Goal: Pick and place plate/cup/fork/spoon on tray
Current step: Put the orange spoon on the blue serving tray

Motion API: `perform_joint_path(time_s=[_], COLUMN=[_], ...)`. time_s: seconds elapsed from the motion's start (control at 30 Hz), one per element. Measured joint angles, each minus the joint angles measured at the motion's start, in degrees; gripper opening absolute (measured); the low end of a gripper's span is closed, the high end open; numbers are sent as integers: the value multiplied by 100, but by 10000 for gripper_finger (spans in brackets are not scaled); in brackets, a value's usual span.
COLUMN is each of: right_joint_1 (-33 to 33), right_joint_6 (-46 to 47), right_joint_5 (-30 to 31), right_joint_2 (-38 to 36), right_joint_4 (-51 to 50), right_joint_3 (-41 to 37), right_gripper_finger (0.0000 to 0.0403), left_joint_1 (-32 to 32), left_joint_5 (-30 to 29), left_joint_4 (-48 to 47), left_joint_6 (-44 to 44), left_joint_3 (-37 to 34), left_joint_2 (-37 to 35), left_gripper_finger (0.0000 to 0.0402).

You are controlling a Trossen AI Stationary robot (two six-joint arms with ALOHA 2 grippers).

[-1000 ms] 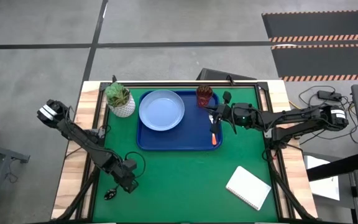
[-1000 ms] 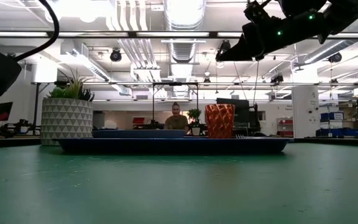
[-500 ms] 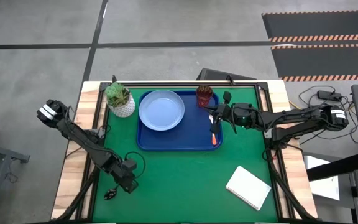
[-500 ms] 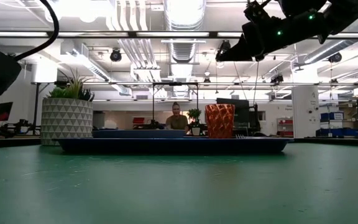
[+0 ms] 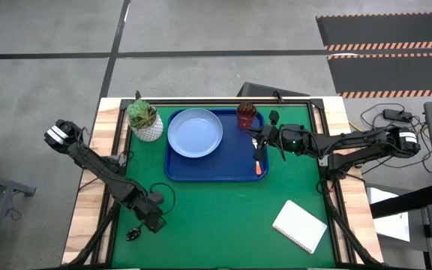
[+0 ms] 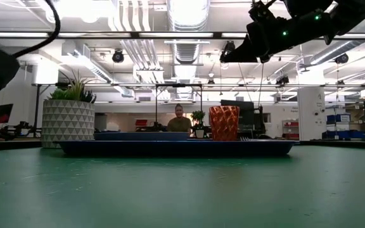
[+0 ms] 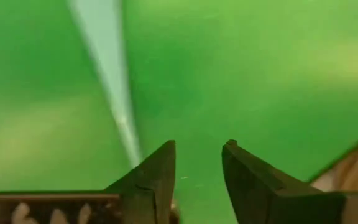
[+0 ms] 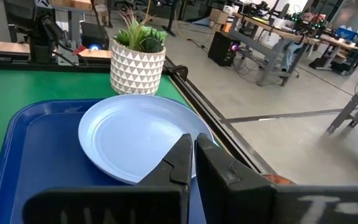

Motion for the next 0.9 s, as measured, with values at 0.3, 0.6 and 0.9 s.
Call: perform_joint_path(time_s=[0.3,0.6,0.9], right_joint_1=[0,0,-2], right_joint_6=[-2,29,85], right_joint_5=[-1,-2,-1], right_joint_2=[0,0,2], right_joint_4=[4,4,0], right_joint_3=[0,0,0], right_gripper_finger=[9,9,9], left_joint_1=[-19,-72,-72], left_joint_5=[229,182,198], left_joint_4=[-200,-284,-385], left_joint_6=[44,170,540], left_joint_3=[-56,-219,-199], left_joint_2=[4,257,479], left_gripper_finger=[123,123,56])
